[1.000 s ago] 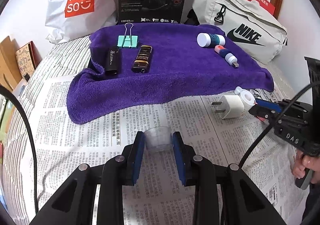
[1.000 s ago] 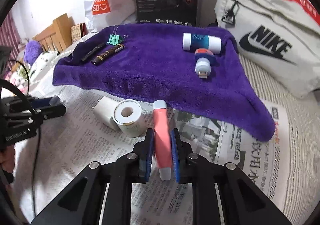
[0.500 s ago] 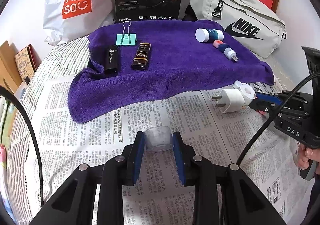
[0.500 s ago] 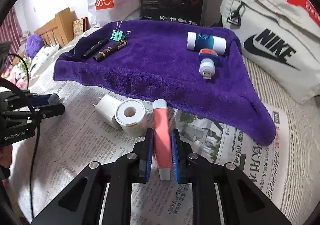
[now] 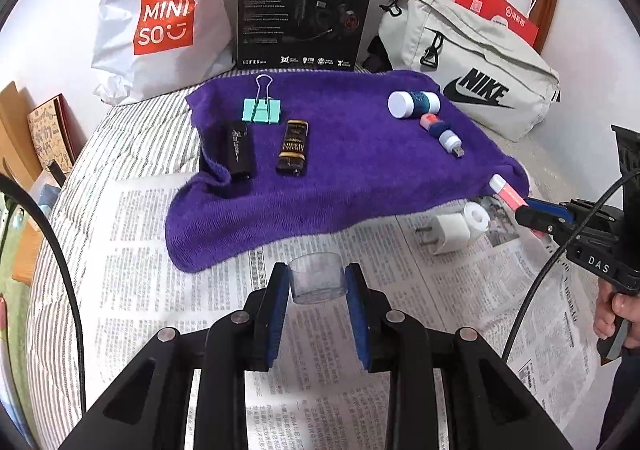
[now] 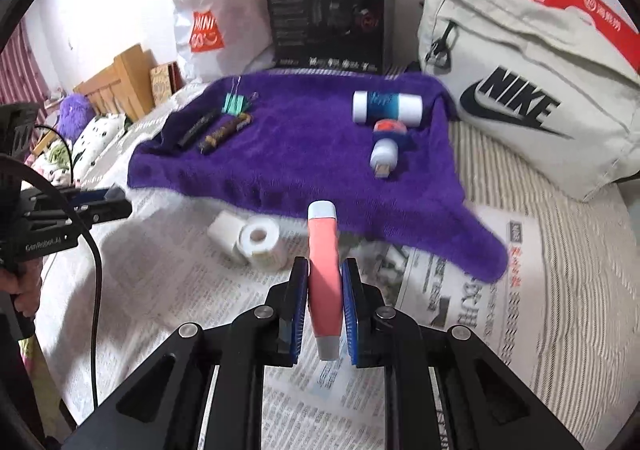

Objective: Organize rigid objects
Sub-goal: 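Lift the cup with the left tool while the right tool lifts the pink marker, then carry the cup over the towel with the left tool while the right tool carries the marker there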

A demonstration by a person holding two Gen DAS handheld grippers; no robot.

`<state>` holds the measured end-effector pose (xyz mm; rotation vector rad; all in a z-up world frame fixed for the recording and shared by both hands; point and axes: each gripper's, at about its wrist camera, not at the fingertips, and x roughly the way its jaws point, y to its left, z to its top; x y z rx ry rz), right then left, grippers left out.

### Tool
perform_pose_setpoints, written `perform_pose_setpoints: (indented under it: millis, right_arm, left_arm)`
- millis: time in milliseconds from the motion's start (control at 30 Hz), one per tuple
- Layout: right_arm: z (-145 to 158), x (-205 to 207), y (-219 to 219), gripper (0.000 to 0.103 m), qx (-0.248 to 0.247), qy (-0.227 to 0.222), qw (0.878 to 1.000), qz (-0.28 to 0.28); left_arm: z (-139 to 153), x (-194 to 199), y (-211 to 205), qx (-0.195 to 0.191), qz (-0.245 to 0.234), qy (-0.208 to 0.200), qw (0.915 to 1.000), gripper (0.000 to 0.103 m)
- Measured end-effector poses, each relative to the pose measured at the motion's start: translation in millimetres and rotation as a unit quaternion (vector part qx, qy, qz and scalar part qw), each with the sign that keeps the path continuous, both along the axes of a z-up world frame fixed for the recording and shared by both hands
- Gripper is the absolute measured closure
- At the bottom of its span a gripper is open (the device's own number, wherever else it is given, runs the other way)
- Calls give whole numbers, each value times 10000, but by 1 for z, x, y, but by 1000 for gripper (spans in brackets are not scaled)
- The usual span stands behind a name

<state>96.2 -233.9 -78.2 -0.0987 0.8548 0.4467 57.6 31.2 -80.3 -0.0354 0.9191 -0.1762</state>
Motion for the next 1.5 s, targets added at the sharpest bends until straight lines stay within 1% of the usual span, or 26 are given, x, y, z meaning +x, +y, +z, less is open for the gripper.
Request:
perform_pose_setpoints:
  millis: [100,433,633,733,867,967,1133,1267,1467,1500]
  right_arm:
    - [5,6,1,86,6,-40,10000,23]
    - [18,32,1,86,185,-57,9998,19]
    - [26,58,6,86,240,-103,9997,30]
    - [25,75,11,86,248,-67,9997,33]
    - [18,96,21,86,198,-3,9998,43]
    - [7,111,27,86,200,105,9997,30]
    - [-10,128,36,86,52,235,9997,-54]
    - [-19,134,45,86,-190,226,9995,-69]
    - [-29,139,49,86,-300,263,9991,-120]
    - [-28,139,49,86,-305,207,9992,-119]
  left_arm:
    - [4,6,6,-112,34,-5,9999,75]
    - [21,31,11,-130,-20,-61,9999,75]
    - [25,51,14,-119,-9,-38,9999,75]
    - [25,62,15,-99,-8,-1,10000,75]
    - [21,75,18,-87,33,83,9999,75]
    - [18,83,20,-97,25,139,9999,75]
    - [13,90,22,-42,41,170,9998,75]
    - [9,95,22,-38,-6,225,9997,75]
    - [4,99,19,-33,-63,323,9995,75]
    - [3,100,18,-35,-85,341,9994,75]
